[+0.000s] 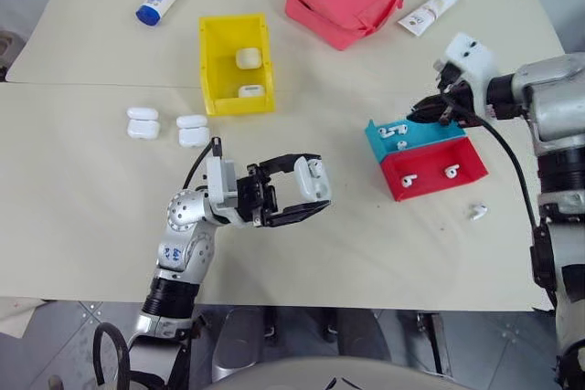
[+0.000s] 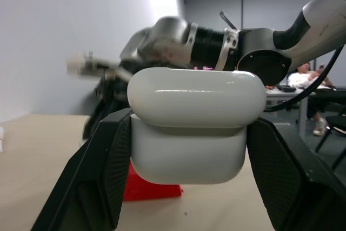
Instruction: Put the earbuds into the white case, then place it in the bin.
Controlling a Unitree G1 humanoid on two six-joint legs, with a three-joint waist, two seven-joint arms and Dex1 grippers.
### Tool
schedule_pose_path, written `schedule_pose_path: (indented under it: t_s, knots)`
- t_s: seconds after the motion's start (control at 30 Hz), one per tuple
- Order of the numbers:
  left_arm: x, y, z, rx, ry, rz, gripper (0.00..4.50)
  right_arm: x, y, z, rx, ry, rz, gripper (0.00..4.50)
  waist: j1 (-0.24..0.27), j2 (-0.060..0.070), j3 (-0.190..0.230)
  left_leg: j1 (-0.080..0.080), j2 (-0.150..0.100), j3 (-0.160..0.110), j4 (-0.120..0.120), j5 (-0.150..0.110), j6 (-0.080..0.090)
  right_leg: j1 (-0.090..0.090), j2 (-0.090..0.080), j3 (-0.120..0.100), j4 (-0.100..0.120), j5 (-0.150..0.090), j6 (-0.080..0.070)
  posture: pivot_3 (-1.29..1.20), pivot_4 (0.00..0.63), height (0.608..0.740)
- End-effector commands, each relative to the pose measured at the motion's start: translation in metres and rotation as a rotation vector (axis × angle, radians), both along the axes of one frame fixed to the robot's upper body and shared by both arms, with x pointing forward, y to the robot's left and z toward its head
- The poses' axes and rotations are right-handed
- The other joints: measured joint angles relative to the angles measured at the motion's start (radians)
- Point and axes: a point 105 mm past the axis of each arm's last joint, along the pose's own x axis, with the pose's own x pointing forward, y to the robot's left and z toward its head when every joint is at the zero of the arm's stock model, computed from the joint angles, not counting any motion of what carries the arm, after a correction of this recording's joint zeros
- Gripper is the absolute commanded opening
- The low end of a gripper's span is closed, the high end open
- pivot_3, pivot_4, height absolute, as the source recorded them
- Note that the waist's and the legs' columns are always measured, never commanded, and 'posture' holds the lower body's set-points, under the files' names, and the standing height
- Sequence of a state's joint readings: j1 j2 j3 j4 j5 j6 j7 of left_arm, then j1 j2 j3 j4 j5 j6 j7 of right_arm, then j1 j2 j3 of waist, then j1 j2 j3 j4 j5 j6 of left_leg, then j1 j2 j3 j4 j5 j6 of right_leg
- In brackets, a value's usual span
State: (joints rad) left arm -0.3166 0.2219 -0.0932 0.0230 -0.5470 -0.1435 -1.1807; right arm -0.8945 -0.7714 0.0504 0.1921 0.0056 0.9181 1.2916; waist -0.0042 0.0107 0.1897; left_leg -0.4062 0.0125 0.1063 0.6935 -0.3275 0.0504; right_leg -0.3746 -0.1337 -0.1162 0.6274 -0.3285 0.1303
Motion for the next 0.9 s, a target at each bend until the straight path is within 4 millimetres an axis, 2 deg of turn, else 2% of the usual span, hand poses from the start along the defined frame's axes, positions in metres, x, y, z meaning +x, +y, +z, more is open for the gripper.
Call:
schedule_pose_path:
  t_s: [0.03, 0.2, 0.37, 0.47, 0.57, 0.77, 0.9]
  knots:
    - [0.003, 0.001, 0.002, 0.01, -0.043, -0.05, 2.81, -0.038, 0.017, 0.025, 0.199, 0.03, 0.003, 0.38, 0.007, 0.0, 0.0, 0.0, 0.0, 0.0, 0.0, 0.0, 0.0, 0.0, 0.0, 0.0, 0.0, 0.0, 0.0, 0.0, 0.15, 0.74]
    - [0.013, 0.001, -0.003, 0.051, -0.061, -0.096, 2.81, -0.078, 0.042, 0.033, 0.445, 0.117, 0.063, 0.38, 0.004, 0.0, 0.0, 0.0, 0.0, -0.002, 0.001, 0.0, 0.0, 0.0, 0.0, 0.0, 0.0, 0.0, 0.0, 0.0, 0.15, 0.74]
    - [0.021, -0.002, -0.008, 0.092, -0.092, -0.144, 2.81, -0.099, 0.058, 0.024, 0.619, 0.162, 0.159, 0.38, 0.006, -0.001, -0.001, 0.0, -0.002, -0.002, 0.0, 0.0, 0.0, 0.0, 0.0, -0.001, 0.0, 0.0, 0.0, 0.0, 0.15, 0.74]
    - [0.026, -0.004, -0.009, 0.097, -0.11, -0.152, 2.81, -0.108, 0.06, 0.015, 0.669, 0.256, 0.161, 0.38, 0.005, -0.001, 0.0, 0.0, -0.002, -0.002, 0.0, 0.0, 0.0, 0.0, 0.0, -0.001, 0.0, 0.0, 0.0, 0.0, 0.15, 0.74]
    - [0.031, -0.007, -0.01, 0.107, -0.134, -0.163, 2.81, -0.127, 0.071, 0.017, 0.768, 0.361, 0.164, 0.38, 0.014, -0.002, 0.0, -0.001, -0.003, -0.003, 0.0, 0.0, 0.001, 0.0, -0.001, -0.002, 0.001, 0.0, 0.0, 0.0, 0.15, 0.74]
    - [0.034, -0.013, -0.011, 0.114, -0.161, -0.192, 2.81, -0.132, 0.085, 0.005, 0.812, 0.401, 0.118, 0.38, 0.004, -0.005, 0.0, 0.0, -0.001, 0.0, 0.0, 0.0, 0.002, 0.001, 0.0, -0.002, -0.001, 0.0, 0.0, 0.0, 0.15, 0.74]
    - [0.033, -0.015, -0.009, 0.11, -0.171, -0.198, 2.81, -0.13, 0.084, 0.004, 0.806, 0.368, 0.065, 0.38, 0.006, -0.006, 0.0, -0.001, 0.0, 0.0, 0.0, 0.0, 0.002, 0.001, 0.0, -0.002, -0.001, 0.0, 0.0, 0.0, 0.15, 0.74]
